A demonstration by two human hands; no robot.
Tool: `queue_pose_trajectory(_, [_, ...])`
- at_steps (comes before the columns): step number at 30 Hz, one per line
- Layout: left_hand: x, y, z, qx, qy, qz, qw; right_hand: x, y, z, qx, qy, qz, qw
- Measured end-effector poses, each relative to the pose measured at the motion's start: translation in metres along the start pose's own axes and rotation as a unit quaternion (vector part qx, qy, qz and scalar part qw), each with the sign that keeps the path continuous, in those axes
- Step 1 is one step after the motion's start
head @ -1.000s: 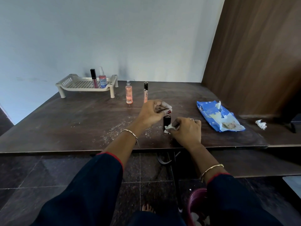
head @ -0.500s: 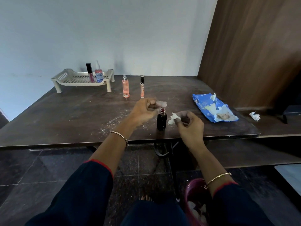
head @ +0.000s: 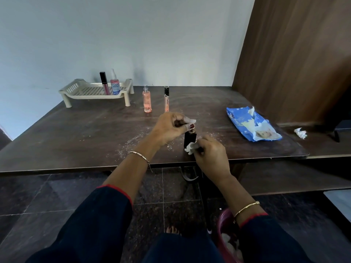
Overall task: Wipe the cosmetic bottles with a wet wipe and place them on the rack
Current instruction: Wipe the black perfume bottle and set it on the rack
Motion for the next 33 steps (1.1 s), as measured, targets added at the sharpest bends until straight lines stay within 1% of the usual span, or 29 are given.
queue_pose_trajectory(3, [-0.002, -0.001, 0.0, -0.002, -0.002, 0.009, 1.0, -0.017, -0.013, 0.009, 0.011, -0.036, -0.07, 0.997])
queue_pose_trajectory(6, [-0.004, -0.002, -0.001, 0.006, -0.031, 0.015, 0.999, -0.023, -0.022, 0.017, -0.005, -0.037, -0.09, 0.995])
queue_pose_trajectory(8, [-0.004, -0.002, -0.001, 0.006, -0.038, 0.018, 0.999, -0.02, -0.02, 0.016, -0.016, -0.033, -0.079, 0.996])
queue_pose_trajectory(11, [-0.003, -0.003, -0.003, 0.006, -0.042, 0.026, 0.999, -0.003, -0.006, 0.006, -0.015, -0.006, -0.021, 1.0])
queue_pose_trajectory(13, [-0.002, -0.003, -0.005, 0.005, -0.055, 0.035, 0.998, 0.005, 0.004, -0.001, 0.023, -0.009, -0.001, 1.0])
queue_pose_trajectory(16, [-0.005, -0.004, -0.007, 0.007, -0.081, 0.051, 0.995, -0.001, 0.003, -0.008, 0.082, -0.009, -0.002, 0.997])
queue_pose_trajectory(19, [-0.007, -0.004, -0.013, 0.018, -0.107, 0.073, 0.991, -0.014, -0.005, -0.018, 0.12, -0.012, -0.001, 0.993])
queue_pose_trajectory(22, [-0.005, -0.005, -0.014, 0.018, -0.108, 0.078, 0.991, -0.027, -0.009, -0.025, 0.144, -0.074, -0.037, 0.986])
queue_pose_trajectory(26, [-0.004, -0.004, -0.01, 0.011, -0.083, 0.068, 0.994, -0.028, -0.013, -0.019, 0.132, -0.171, -0.041, 0.975])
queue_pose_trajectory(30, [0.001, -0.005, -0.005, 0.005, -0.068, 0.017, 0.998, -0.026, -0.019, -0.01, 0.128, -0.221, -0.051, 0.965])
queue_pose_trajectory(33, [0.002, -0.006, -0.006, 0.003, -0.059, -0.009, 0.998, -0.017, -0.022, -0.005, 0.139, -0.253, -0.043, 0.957])
Point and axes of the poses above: each hand's wrist, its own y-axis away from the middle knuckle, its own x-axis out of the palm, z = x × y, the point moved 4 cm from there along -y, towards the middle knuckle, and after that the axes turned 9 degrees about z, right-handed, at the moved point
